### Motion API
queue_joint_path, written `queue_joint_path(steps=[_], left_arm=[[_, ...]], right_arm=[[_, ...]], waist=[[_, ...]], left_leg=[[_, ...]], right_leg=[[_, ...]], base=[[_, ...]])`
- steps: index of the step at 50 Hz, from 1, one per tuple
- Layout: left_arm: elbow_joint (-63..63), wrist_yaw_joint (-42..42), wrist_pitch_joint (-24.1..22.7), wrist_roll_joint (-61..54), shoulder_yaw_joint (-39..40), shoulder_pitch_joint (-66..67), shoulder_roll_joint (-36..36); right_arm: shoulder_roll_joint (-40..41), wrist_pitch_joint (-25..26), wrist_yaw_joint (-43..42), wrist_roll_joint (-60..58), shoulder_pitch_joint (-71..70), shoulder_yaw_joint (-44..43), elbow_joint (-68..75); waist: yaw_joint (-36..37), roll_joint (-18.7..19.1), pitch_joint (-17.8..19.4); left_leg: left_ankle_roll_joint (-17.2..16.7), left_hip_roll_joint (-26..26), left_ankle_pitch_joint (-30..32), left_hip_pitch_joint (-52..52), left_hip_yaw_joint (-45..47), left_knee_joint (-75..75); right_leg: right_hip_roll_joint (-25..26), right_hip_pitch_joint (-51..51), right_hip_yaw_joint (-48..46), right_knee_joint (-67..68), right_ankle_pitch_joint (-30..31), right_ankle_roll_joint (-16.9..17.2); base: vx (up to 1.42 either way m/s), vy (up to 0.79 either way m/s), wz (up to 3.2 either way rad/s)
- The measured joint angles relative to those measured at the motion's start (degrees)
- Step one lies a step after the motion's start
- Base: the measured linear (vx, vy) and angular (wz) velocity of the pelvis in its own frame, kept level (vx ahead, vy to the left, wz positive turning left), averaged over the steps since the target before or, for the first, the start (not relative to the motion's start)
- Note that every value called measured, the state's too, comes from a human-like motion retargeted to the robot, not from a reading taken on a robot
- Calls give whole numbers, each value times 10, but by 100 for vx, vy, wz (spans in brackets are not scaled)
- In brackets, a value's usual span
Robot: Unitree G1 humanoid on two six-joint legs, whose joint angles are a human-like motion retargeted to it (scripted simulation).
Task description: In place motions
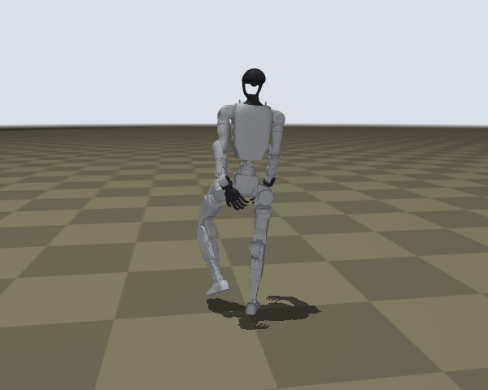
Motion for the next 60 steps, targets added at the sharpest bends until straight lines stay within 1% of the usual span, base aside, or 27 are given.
queue_joint_path(steps=[2, 3, 5, 6, 7, 8, 10, 13, 17, 20, 25, 27, 30, 32, 33, 34, 35, 36, 37, 38, 40, 43, 47, 50, 54, 57, 60], left_arm=[[0, -12, -19, 22, -20, -38, 2], [0, -15, -32, 27, -31, -60, 6], [-5, -19, -55, 30, -55, -101, 11], [-15, -24, -58, 30, -67, -128, 11], [-26, -30, -60, 29, -78, -158, 13], [-38, -38, -61, 30, -86, -196, 19], [-72, -47, -64, 42, -102, -258, 36], [-120, -72, -69, 87, -143, -339, 88], [-172, -6, -71, 160, -164, -368, 115], [-199, 27, -92, 163, -215, -368, 111], [-203, 4, -94, 173, -227, -344, 75], [-185, 11, -95, 183, -199, -308, 53], [-139, 41, -105, 194, -161, -219, 28], [-88, 60, -90, 198, -147, -142, 24], [-61, 60, -78, 204, -138, -100, 27], [-37, 45, -63, 215, -125, -62, 30], [-16, 24, -48, 227, -110, -27, 35], [-6, -2, -34, 241, -89, -10, 43], [0, -24, -22, 247, -71, 8, 49], [0, -36, -17, 238, -59, 28, 50], [0, -58, 0, 207, -40, 72, 48], [0, -69, 65, 178, -17, 114, 52], [0, -15, 35, 115, 18, 143, 68], [0, 5, 27, 66, 37, 148, 63], [0, 5, 19, 19, 44, 105, 46], [0, -20, 0, 24, 17, 55, 41], [0, -21, -31, 31, -43, -8, 44]], right_arm=[[-9, 28, -41, -32, 64, -17, 53], [-15, 50, -69, -39, 90, -25, 87], [-34, 99, -112, -47, 129, -40, 171], [-50, 131, -114, -55, 134, -51, 209], [-66, 162, -112, -59, 140, -61, 235], [-81, 194, -104, -55, 148, -65, 235], [-109, 221, -112, -21, 172, -76, 235], [-137, 226, -94, 55, 203, -90, 235], [-143, 225, -118, 127, 258, -140, 235], [-129, 193, -133, 173, 300, -167, 235], [-92, 181, -104, 165, 299, -142, 235], [-84, 175, -87, 138, 269, -103, 235], [-65, 169, -116, 132, 221, -51, 235], [-48, 152, -144, 148, 175, -23, 235], [-37, 139, -153, 164, 144, -6, 235], [-23, 128, -152, 183, 101, 11, 235], [-7, 117, -147, 202, 50, 29, 235], [12, 108, -145, 214, -29, 19, 235], [27, 100, -142, 222, -105, 5, 226], [36, 94, -137, 222, -175, -19, 199], [58, 90, -102, 217, -283, -51, 117], [57, 58, -45, 210, -404, -82, -15], [-22, 6, -103, 257, -514, -21, -91], [-44, -8, -127, 248, -540, -6, -119], [-17, -27, -111, 230, -522, 1, -112], [12, -27, -111, 170, -452, 5, -84], [33, -21, -104, 81, -337, -4, -42]], waist=[[-31, 4, -12], [-49, 12, -12], [-74, 35, -7], [-106, 50, -9], [-136, 63, -4], [-160, 72, 15], [-214, 80, 50], [-312, 85, 99], [-355, 106, 96], [-330, 109, 69], [-258, 84, 34], [-211, 67, 25], [-160, 73, -7], [-144, 72, -26], [-129, 63, -33], [-117, 42, -31], [-105, 14, -25], [-56, 18, -1], [-11, 23, 24], [25, 30, 49], [90, 15, 107], [156, -20, 185], [262, -56, 226], [275, -76, 213], [223, -77, 154], [165, -49, 95], [108, -29, 43]], left_leg=[[-9, -87, 6, 127, -24, -231], [-23, -118, -54, 198, -43, -357], [-15, -146, -119, 321, -14, -532], [-24, -125, -105, 333, 24, -577], [-31, -110, -92, 333, 31, -606], [-36, -105, -82, 308, -26, -601], [-28, -101, -65, 283, -43, -607], [-10, -98, -58, 272, -17, -612], [-9, -72, -45, 230, -40, -601], [-11, -70, -45, 218, -40, -593], [-26, -92, -40, 251, -2, -612], [-39, -105, -46, 290, 41, -627], [-45, -107, -67, 310, 64, -622], [-37, -109, -71, 309, 61, -585], [-32, -111, -61, 307, 72, -550], [-27, -105, -24, 301, 105, -481], [-23, -95, 26, 292, 151, -395], [-5, -13, 74, 204, 137, -223], [12, 50, 110, 113, 105, -78], [26, 74, 122, 17, 36, 13], [51, 134, 28, -80, 24, 172], [90, 124, -31, -191, 36, 237], [90, 76, -63, -295, 74, 242], [85, 65, -72, -315, 104, 260], [66, 87, -63, -265, 79, 297], [38, 96, -50, -175, 29, 260], [15, 42, -32, -19, 21, 94]], right_leg=[[-1, 9, -23, 22, -17, 4], [7, 12, -39, 42, -24, 0], [36, 3, -55, 109, -4, -31], [16, -49, -83, 207, 65, -47], [-7, -105, -100, 310, 128, -66], [-36, -170, -92, 423, 180, -90], [-32, -303, -22, 608, 148, -102], [-127, -442, -17, 807, 107, -101], [-112, -558, -11, 867, 85, -92], [-120, -556, -20, 852, 74, -100], [-96, -392, -36, 719, 94, -94], [-65, -297, -27, 626, 108, -94], [11, -143, -18, 417, 127, -67], [57, -28, -20, 232, 20, -1], [47, 33, -81, 149, -45, 0], [29, 65, -94, 87, -65, -8], [7, 82, -85, 35, -62, -20], [13, 77, -45, 23, -49, -9], [20, 69, -11, 16, -37, -2], [28, 54, 10, 22, -27, 0], [27, 45, 44, 31, -17, -23], [-20, 40, 58, 61, -26, -40], [-77, -9, 102, 96, -26, -42], [-97, -39, 101, 109, -25, -41], [-64, -25, 56, 77, -21, -37], [-21, 11, 9, 37, -17, -27], [-4, 38, -36, 22, -29, -8]], base=[[26, 18, 91], [24, 18, 77], [16, 15, 52], [-5, 19, 81], [-29, 29, 93], [-44, 29, 71], [-54, 26, 90], [-39, 26, 156], [-3, 1, 58], [14, -11, -10], [2, -7, -78], [10, 0, -167], [19, -11, -106], [27, -13, -43], [15, -18, -79], [4, -18, -103], [-25, -16, -184], [-52, -22, -247], [-81, -34, -274], [-77, -41, -218], [-54, -35, -147], [-37, -24, -52], [-1, -8, -50], [11, 4, 35], [5, -4, 77], [17, 10, 103], [24, 25, 120]])
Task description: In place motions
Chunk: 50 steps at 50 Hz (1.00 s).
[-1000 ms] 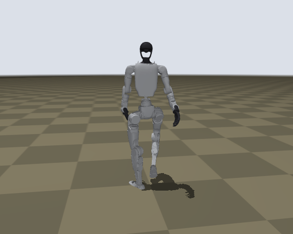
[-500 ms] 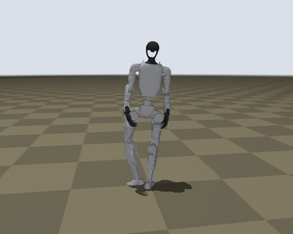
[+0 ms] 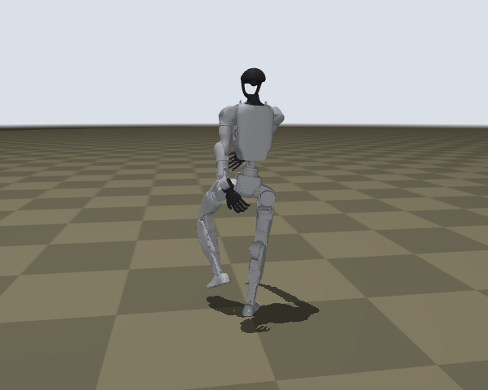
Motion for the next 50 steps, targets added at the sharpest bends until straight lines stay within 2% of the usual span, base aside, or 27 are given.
queue_joint_path(steps=[3, 4, 5, 7, 8, 10, 13, 15, 17, 20, 22, 25, 28, 32, 33, 34, 35, 36, 37, 38, 40, 41, 42, 43, 45, 47, 50], left_arm=[[0, 146, -120, -53, -61, -78, 0], [0, 201, -160, -64, -78, -109, -3], [0, 252, -196, -71, -93, -142, -6], [-9, 233, -231, -69, -115, -222, -15], [-18, 183, -230, -80, -130, -282, -17], [-39, 101, -225, -102, -151, -409, -29], [-116, 72, -218, -77, -172, -566, -19], [-185, 61, -195, -36, -168, -621, 27], [-236, 72, -190, 3, -156, -637, 70], [-276, 141, -196, 5, -185, -645, 108], [-282, 180, -195, 21, -195, -658, 110], [-274, 195, -183, 48, -198, -649, 94], [-250, 160, -167, 72, -201, -592, 49], [-176, 126, -166, 77, -215, -459, 2], [-151, 125, -165, 75, -218, -413, -7], [-123, 124, -161, 78, -214, -363, -16], [-93, 123, -154, 85, -206, -311, -25], [-61, 122, -139, 106, -177, -252, -26], [-32, 120, -117, 124, -147, -194, -26], [-8, 114, -81, 137, -116, -136, -21], [0, 98, 16, 169, -36, -44, -21], [0, 69, 47, 184, -13, -11, -15], [0, 35, 69, 193, 3, 19, -6], [0, -8, 73, 191, 1, 44, 7], [0, -51, 67, 174, -5, 100, 23], [0, 1, 77, 168, 21, 139, 37], [0, 89, 48, 107, 71, 157, 55]], right_arm=[[8, 26, 6, -62, 162, 32, 60], [4, 35, 2, -77, 229, 47, 85], [-2, 44, -4, -91, 299, 61, 112], [-29, 69, -23, -114, 412, 74, 202], [-44, 95, -33, -125, 444, 57, 254], [-80, 167, -50, -106, 529, 9, 277], [-134, 233, -81, 9, 637, -60, 277], [-169, 251, -73, 47, 673, -112, 277], [-211, 236, -64, 45, 707, -180, 277], [-255, 216, -56, 102, 769, -243, 277], [-254, 204, -93, 178, 790, -261, 277], [-242, 171, -159, 246, 799, -274, 277], [-204, 133, -153, 280, 780, -248, 277], [-148, 191, -37, 232, 685, -174, 277], [-137, 198, -18, 208, 649, -149, 277], [-125, 200, -6, 184, 611, -122, 277], [-114, 200, 2, 160, 571, -95, 277], [-100, 199, 10, 138, 527, -58, 277], [-84, 198, 19, 119, 479, -22, 277], [-64, 199, 34, 105, 421, 15, 277], [-11, 213, 67, 81, 286, 20, 236], [14, 207, 71, 93, 220, -6, 189], [33, 201, 83, 108, 148, -29, 146], [39, 192, 112, 128, 67, -49, 111], [69, 184, 149, 125, -46, -93, 24], [45, 153, 152, 128, -118, -101, -44], [-63, 113, 96, 193, -231, -47, -95]], waist=[[-78, 4, -53], [-110, 13, -74], [-142, 24, -95], [-213, 53, -110], [-247, 76, -97], [-297, 88, -37], [-359, 97, 36], [-442, 115, 64], [-517, 129, 83], [-561, 154, 87], [-544, 144, 89], [-512, 137, 58], [-436, 128, 4], [-339, 121, -78], [-319, 122, -99], [-303, 119, -119], [-287, 116, -138], [-275, 110, -152], [-261, 101, -164], [-246, 84, -172], [-193, 35, -146], [-157, 45, -98], [-125, 51, -51], [-103, 49, -3], [-38, 33, 81], [43, 15, 143], [183, -26, 220]], left_leg=[[-24, -124, 40, 180, -33, -307], [-43, -151, 4, 239, -51, -416], [-63, -171, -62, 299, -61, -524], [-34, -153, -70, 352, -11, -641], [-56, -125, -57, 341, -53, -656], [-66, -114, -37, 316, -134, -665], [-35, -136, -30, 319, -122, -684], [-25, -125, -21, 293, -101, -689], [-18, -109, -17, 270, -102, -678], [-6, -78, -14, 236, -110, -648], [-4, -83, -16, 242, -116, -640], [-12, -95, -22, 258, -115, -658], [-24, -122, -31, 288, -70, -682], [-43, -143, -43, 302, -17, -698], [-47, -145, -47, 302, -9, -698], [-50, -150, -49, 301, -3, -693], [-51, -157, -51, 300, 3, -687], [-53, -160, -44, 302, 16, -670], [-52, -162, -28, 304, 40, -645], [-48, -161, 9, 305, 86, -606], [1, -89, 106, 199, 132, -353], [45, -27, 146, 115, 71, -210], [78, 27, 154, 41, 20, -78], [91, 66, 98, -12, -13, 35], [112, 147, 35, -87, -35, 198], [113, 157, -7, -133, -20, 260], [111, 102, -25, -224, 55, 261]], right_leg=[[4, 22, -52, 10, -18, 15], [14, 25, -75, 23, -20, 15], [27, 25, -99, 39, -21, 12], [31, -5, -150, 141, 65, -24], [0, -56, -172, 261, 142, -53], [-16, -234, -34, 524, 238, -77], [-89, -442, 31, 821, 155, -96], [-118, -579, 55, 923, 136, -99], [-142, -667, 48, 962, 114, -100], [-121, -738, 25, 946, 114, -94], [-121, -719, 20, 920, 105, -101], [-125, -632, -4, 868, 102, -99], [-96, -510, 4, 776, 121, -85], [-29, -315, -1, 523, 145, -74], [-2, -267, 4, 434, 152, -67], [23, -218, 20, 339, 143, -42], [46, -169, 41, 241, 126, -10], [46, -117, 5, 164, 63, 0], [41, -78, -23, 100, 20, 0], [27, -64, -38, 59, 18, -19], [-24, -73, 26, 41, 18, -3], [-5, -63, 47, 33, 23, 7], [11, -55, 61, 30, 26, 9], [19, -51, 62, 38, 23, -3], [34, -15, 86, 35, 22, -34], [5, 10, 114, 44, 18, -41], [-59, -51, 178, 75, 32, -40]], base=[[43, 31, 147], [56, 27, 188], [52, 23, 200], [25, 24, 210], [-21, 18, 222], [-46, 22, 187], [-39, 38, 111], [-34, 36, 114], [3, 21, 61], [14, -3, 3], [0, -7, -49], [14, -18, -41], [25, -9, -124], [23, -14, -138], [25, -23, -102], [29, -23, -90], [34, -22, -94], [36, -23, -111], [34, -26, -148], [15, -24, -187], [-27, -24, -230], [-57, -36, -209], [-68, -54, -139], [-56, -61, -112], [-14, -55, -133], [-5, -37, -142], [-34, -17, -123]])
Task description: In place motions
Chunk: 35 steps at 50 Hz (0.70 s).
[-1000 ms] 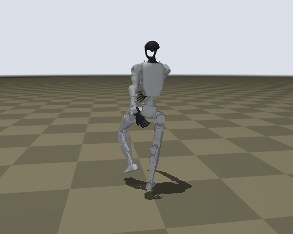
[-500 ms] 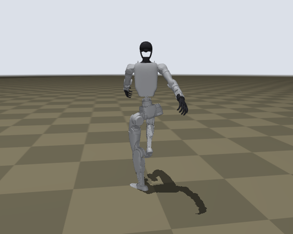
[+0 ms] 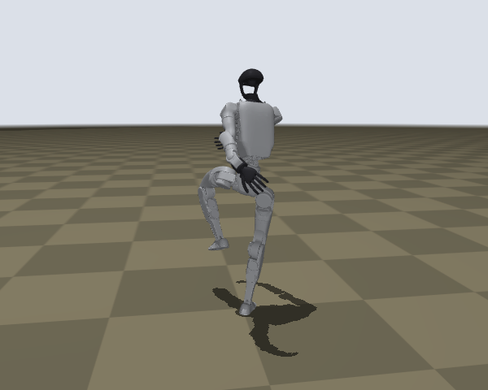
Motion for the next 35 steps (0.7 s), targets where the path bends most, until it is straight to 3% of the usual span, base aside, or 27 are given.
queue_joint_path(steps=[2, 5, 10, 12, 16, 17, 18, 20, 22, 23, 25, 27, 29, 31, 33, 35], left_arm=[[0, 8, -17, -65, 6, 45, 21], [0, 38, -5, -152, 55, 65, -4], [0, 85, -62, -260, 109, 31, -63], [0, 51, -53, -237, 100, -12, -71], [0, -26, -22, -165, 28, -126, -67], [0, -31, -27, -158, -1, -157, -65], [0, -30, -37, -156, -39, -186, -62], [0, -25, -53, -160, -115, -240, -63], [0, -49, -48, -157, -201, -331, -67], [0, -70, -53, -139, -224, -393, -68], [-54, -83, -77, -109, -264, -513, -83], [-148, -105, -102, -93, -331, -613, -90], [-239, -151, -124, -41, -353, -699, -63], [-318, -146, -128, -3, -338, -743, -20], [-363, -68, -125, 11, -314, -754, -17], [-390, 24, -135, -27, -311, -748, -33]], right_arm=[[-48, -14, -40, 25, -19, 20, -6], [-41, -31, -55, -5, -46, 28, -21], [49, -87, -86, -56, 39, 53, 12], [68, -86, -82, -98, 105, 60, 49], [76, -58, -32, -214, 289, 48, 138], [75, -48, -25, -238, 348, 42, 163], [75, -35, -27, -256, 415, 33, 189], [72, -9, -39, -271, 553, 25, 263], [44, 42, -49, -255, 666, 23, 351], [30, 83, -56, -238, 716, 21, 366], [-5, 137, -110, -180, 800, 0, 371], [-25, 131, -205, -88, 891, -33, 371], [-44, 119, -228, -32, 958, -54, 371], [-71, 152, -242, -29, 981, -77, 371], [-95, 169, -291, -37, 999, -126, 371], [-118, 137, -302, -39, 1022, -161, 371]], waist=[[61, -29, 6], [47, -40, -6], [-104, 0, -148], [-152, 7, -190], [-206, 23, -253], [-221, 31, -274], [-241, 43, -295], [-291, 65, -333], [-391, 89, -357], [-409, 112, -347], [-445, 122, -302], [-450, 121, -244], [-486, 117, -194], [-568, 134, -157], [-618, 157, -146], [-641, 180, -164]], left_leg=[[-37, -39, 8, -35, 12, -6], [-42, -31, 13, -20, 11, 13], [-61, -5, 21, 92, -55, -47], [-77, -59, 17, 180, -47, -162], [-105, -242, 52, 409, -71, -560], [-118, -275, 39, 467, -92, -674], [-136, -298, -39, 526, -115, -782], [-116, -294, -98, 618, -30, -926], [-144, -271, -46, 593, -128, -962], [-153, -245, -29, 565, -163, -956], [-153, -236, -32, 530, -181, -944], [-138, -258, -18, 535, -201, -955], [-124, -273, -11, 551, -186, -967], [-118, -250, -3, 538, -191, -958], [-109, -226, 6, 512, -199, -943], [-96, -212, 12, 483, -193, -926]], right_leg=[[-35, -40, 28, 32, -2, -4], [-32, -48, 17, 47, -8, -8], [53, 12, -79, -28, 9, 6], [50, 26, -105, -47, 7, 27], [50, 62, -153, -55, -26, 50], [62, 67, -171, -52, -36, 51], [77, 73, -196, -43, -47, 53], [103, 86, -238, -21, -47, 50], [103, 70, -332, 44, 31, 33], [83, 27, -347, 134, 107, 12], [12, -130, -283, 385, 197, -50], [30, -291, -150, 597, 140, -29], [-53, -410, -126, 766, 103, -46], [-68, -509, -123, 842, 85, -39], [-70, -587, -143, 874, 61, -41], [-69, -645, -158, 875, 59, -36]], base=[[34, -1, -54], [17, -2, 31], [17, 14, 117], [14, 28, 133], [25, 32, 114], [50, 34, 157], [59, 34, 177], [64, 23, 225], [21, 17, 311], [-22, 27, 198], [-46, 33, 112], [-46, 31, 31], [-38, 26, 93], [-37, 21, 113], [7, 15, 9], [26, 4, -32]])
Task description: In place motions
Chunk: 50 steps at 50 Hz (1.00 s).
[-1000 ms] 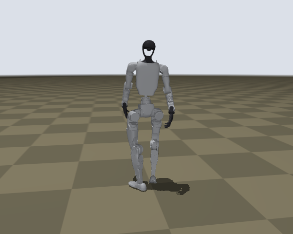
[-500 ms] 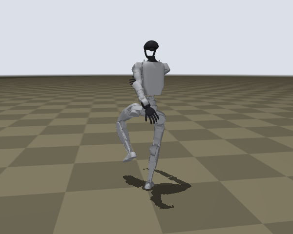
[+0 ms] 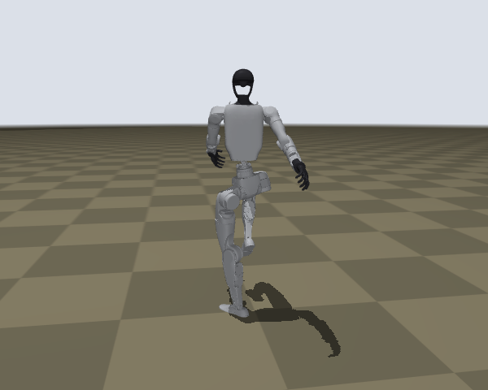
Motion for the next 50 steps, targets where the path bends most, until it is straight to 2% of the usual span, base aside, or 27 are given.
queue_joint_path(steps=[2, 4, 8, 10, 12, 15, 17, 18, 20, 22, 23, 25, 27, 30, 34, 37, 40, 43, 47, 50], left_arm=[[-17, 28, -31, -49, -9, -4, -4], [-27, 23, -56, -67, -7, 3, -12], [-18, -5, -58, -71, -20, 66, -41], [-26, -44, -62, -51, -15, 151, -37], [1, -44, -53, -34, -10, 220, -43], [77, -53, -43, -17, 16, 312, -63], [136, -82, -34, -4, 45, 364, -73], [168, -96, -29, 1, 61, 387, -73], [242, -114, -22, 27, 103, 420, -62], [321, -100, 0, 63, 136, 441, -45], [362, -80, 19, 78, 150, 442, -38], [390, -31, 73, 69, 177, 454, -38], [390, -2, 93, 11, 209, 485, -38], [390, -13, 89, -72, 240, 527, -44], [390, -37, 91, -48, 311, 553, -63], [390, -43, 72, -21, 317, 557, -65], [390, -52, 56, -1, 292, 547, -61], [382, -58, 49, 9, 268, 530, -60], [360, -64, 42, 30, 254, 521, -67], [345, -64, 35, 43, 245, 524, -70]], right_arm=[[-3, -38, 27, 23, 2, -12, 0], [-1, -56, 43, 45, -10, -8, 0], [15, -73, 49, 51, -50, 0, 0], [29, -61, 76, 16, -116, 11, 0], [59, -67, 129, -19, -179, 16, -6], [107, -96, 214, -58, -245, 40, -81], [122, -113, 243, -72, -278, 92, -143], [125, -122, 253, -88, -294, 125, -174], [126, -138, 274, -149, -323, 181, -231], [118, -150, 285, -216, -352, 212, -273], [112, -157, 286, -243, -366, 217, -294], [99, -170, 279, -279, -397, 220, -338], [93, -182, 265, -294, -425, 228, -375], [92, -206, 254, -300, -436, 232, -410], [98, -227, 216, -250, -400, 233, -362], [102, -197, 199, -198, -368, 208, -253], [101, -148, 208, -172, -350, 160, -114], [95, -123, 171, -136, -329, 127, -11], [100, -100, 120, -80, -268, 119, 0], [100, -96, 125, -90, -241, 117, 0]], waist=[[8, 5, 0], [15, -5, -2], [43, -4, -56], [78, -27, -77], [90, -28, -105], [104, -18, -128], [115, -35, -145], [131, -45, -154], [157, -68, -174], [219, -86, -195], [251, -89, -205], [281, -97, -200], [278, -101, -177], [228, -87, -158], [175, -64, -175], [189, -65, -186], [223, -76, -182], [231, -78, -175], [219, -71, -178], [214, -63, -184]], left_leg=[[3, 5, 3, -8, 0, 11], [-2, 3, -2, -1, -1, 11], [-15, -6, -22, 11, 23, -12], [-24, -23, -36, 40, 76, -18], [-32, -26, -37, 44, 94, -29], [-41, -22, -44, 53, 110, -35], [-43, -48, -52, 56, 115, -33], [-46, -59, -58, 60, 127, -32], [-51, -84, -66, 69, 135, -40], [-58, -97, -65, 69, 163, -50], [-64, -94, -63, 62, 176, -55], [-73, -91, -57, 55, 180, -63], [-74, -92, -51, 59, 184, -70], [-77, -82, -41, 58, 170, -75], [-80, -69, -34, 37, 144, -68], [-83, -71, -31, 34, 137, -68], [-86, -73, -24, 42, 133, -71], [-89, -69, -19, 42, 126, -70], [-94, -62, -15, 37, 123, -67], [-99, -54, -12, 35, 132, -69]], right_leg=[[4, -5, -7, -17, 1, 4], [1, 34, -11, -40, -1, 8], [5, 165, -21, -124, 0, 9], [33, 244, 11, -203, 13, 10], [75, 341, 21, -341, 33, 18], [162, 502, 58, -620, 77, 40], [195, 604, 93, -810, -15, 107], [175, 647, 32, -871, -70, 107], [164, 673, 0, -953, -92, 88], [146, 662, 43, -982, -56, 125], [143, 650, 59, -985, -51, 134], [142, 623, 58, -975, -50, 123], [145, 620, 57, -964, -57, 114], [149, 637, 18, -969, -61, 113], [157, 652, -26, -989, -61, 116], [161, 658, -36, -997, -63, 109], [158, 665, -41, -992, -67, 106], [160, 676, -56, -995, -70, 106], [166, 679, -62, -998, -73, 104], [171, 670, -51, -996, -72, 102]], base=[[-2, 7, -67], [-3, 0, -65], [22, -7, -82], [21, 1, -180], [7, -9, -114], [3, -11, -51], [8, -10, -46], [5, -14, -85], [4, -16, -97], [6, -13, -141], [-9, -17, -103], [-24, -16, -26], [-25, -18, 31], [-11, -13, 97], [4, -3, 91], [5, -1, 24], [-2, -7, 18], [-5, -9, 37], [1, -8, 13], [-2, -9, -34]])
